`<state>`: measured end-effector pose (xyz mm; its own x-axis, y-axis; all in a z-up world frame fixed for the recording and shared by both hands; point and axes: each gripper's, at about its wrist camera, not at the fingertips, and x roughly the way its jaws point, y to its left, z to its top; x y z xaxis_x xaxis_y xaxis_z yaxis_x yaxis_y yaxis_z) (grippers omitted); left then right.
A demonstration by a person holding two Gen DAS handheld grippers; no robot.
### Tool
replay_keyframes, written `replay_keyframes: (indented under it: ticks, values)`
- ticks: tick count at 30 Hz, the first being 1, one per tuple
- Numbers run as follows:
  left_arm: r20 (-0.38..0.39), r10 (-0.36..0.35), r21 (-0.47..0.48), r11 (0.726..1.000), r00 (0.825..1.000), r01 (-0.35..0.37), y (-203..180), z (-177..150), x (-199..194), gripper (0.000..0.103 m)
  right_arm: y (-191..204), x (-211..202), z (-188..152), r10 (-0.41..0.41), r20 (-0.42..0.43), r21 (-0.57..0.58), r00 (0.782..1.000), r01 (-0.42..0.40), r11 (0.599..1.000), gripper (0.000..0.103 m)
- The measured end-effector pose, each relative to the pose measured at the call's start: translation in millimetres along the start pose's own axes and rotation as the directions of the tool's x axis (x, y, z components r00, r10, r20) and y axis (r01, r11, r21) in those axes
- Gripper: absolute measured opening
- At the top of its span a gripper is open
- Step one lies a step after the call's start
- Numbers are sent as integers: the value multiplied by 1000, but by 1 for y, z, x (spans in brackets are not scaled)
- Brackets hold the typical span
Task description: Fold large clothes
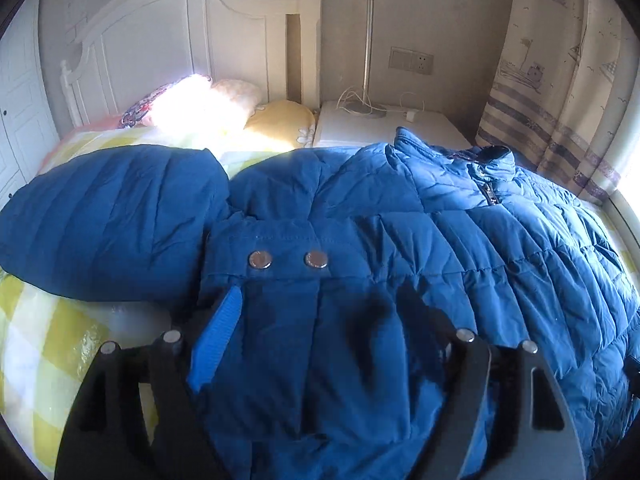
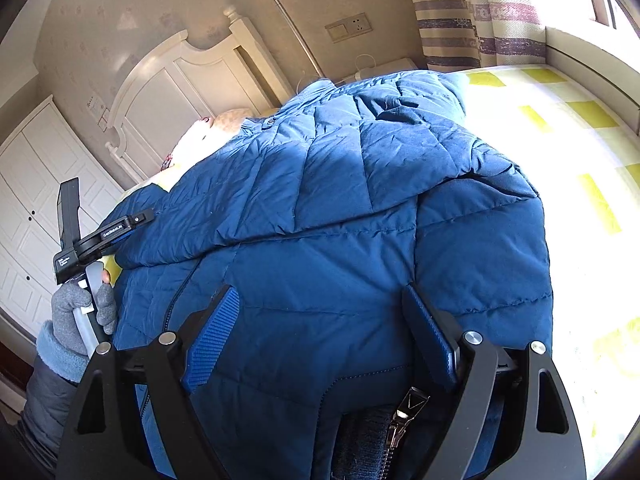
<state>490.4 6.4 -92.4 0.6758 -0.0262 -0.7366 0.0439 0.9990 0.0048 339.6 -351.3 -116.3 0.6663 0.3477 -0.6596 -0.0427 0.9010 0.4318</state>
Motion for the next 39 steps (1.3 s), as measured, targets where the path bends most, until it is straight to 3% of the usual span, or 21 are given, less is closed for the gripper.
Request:
replay_keyframes:
  ticks: [1,3,5,8,12,13,14,15,17,20,24,26,29,30,31,33,34,37,38,39]
  values:
    - [-29,17,18,1000,999,-16,-3,-2,7,78,3,1,0,-19,-14,-12,1000,19,1000,80]
    - [-6,17,38,999,1000,-17,-7,-3,3,85,17,3,5,-130,-45,-84,990,126,989,80]
    - [-13,11,49,999,1000,-11,-8,-5,5,88,37,2,14,-229,-7,-177,973,224,958,81]
    - [-9,2,40,999,1000,-2,-6,-5,5,89,61,7,40,-240,63,-224,969,248,942,81]
    - [4,-3,22,1000,1000,3,-4,-5,0,89,82,46,66,-316,86,-320,945,326,889,85]
    - [8,-8,17,1000,1000,8,-2,-5,0,89,80,62,69,-374,78,-341,924,377,861,86]
    - [11,-16,12,1000,1000,16,-1,-5,-2,90,71,80,70,-455,43,-351,889,440,827,86]
    - [14,-26,7,1000,1000,26,0,-5,-2,91,58,94,68,-460,-22,-327,888,428,842,89]
    - [16,-39,-2,999,999,39,2,-6,-3,92,43,91,71,-403,-60,-259,913,375,890,89]
    - [12,-42,-8,999,999,42,3,-5,-2,93,46,87,80,-412,-95,-281,906,373,884,89]
    - [7,-27,4,1000,1000,27,0,-5,-1,94,44,70,116,-416,58,-177,908,419,890,90]
    - [9,-30,0,1000,1000,30,0,-5,-2,94,35,78,135,-416,80,-139,906,423,895,90]
    - [12,-38,-13,999,999,38,3,-5,-3,94,11,120,151,-426,-59,-136,903,416,899,90]
    - [12,-41,-16,999,999,42,3,-5,-3,95,2,136,150,-454,-145,-162,879,431,888,91]
    - [12,-45,-18,999,999,45,4,-5,-2,95,-1,138,151,-451,-154,-159,879,429,889,91]
    - [11,-49,-17,999,999,49,4,-5,-2,95,2,130,160,-505,-119,-110,855,494,863,91]
    - [11,-53,-20,998,999,54,5,-5,-2,96,5,126,164,-515,-81,-76,853,510,857,92]
    - [10,-65,-28,997,998,65,6,-5,-1,97,25,132,173,-431,1,-73,902,430,900,93]
    - [11,-67,-29,997,998,67,6,-5,-2,97,31,144,174,-434,-14,-127,901,429,895,93]
    - [13,-70,-30,997,997,70,7,-5,-2,97,30,161,175,-476,-65,-181,877,458,870,94]
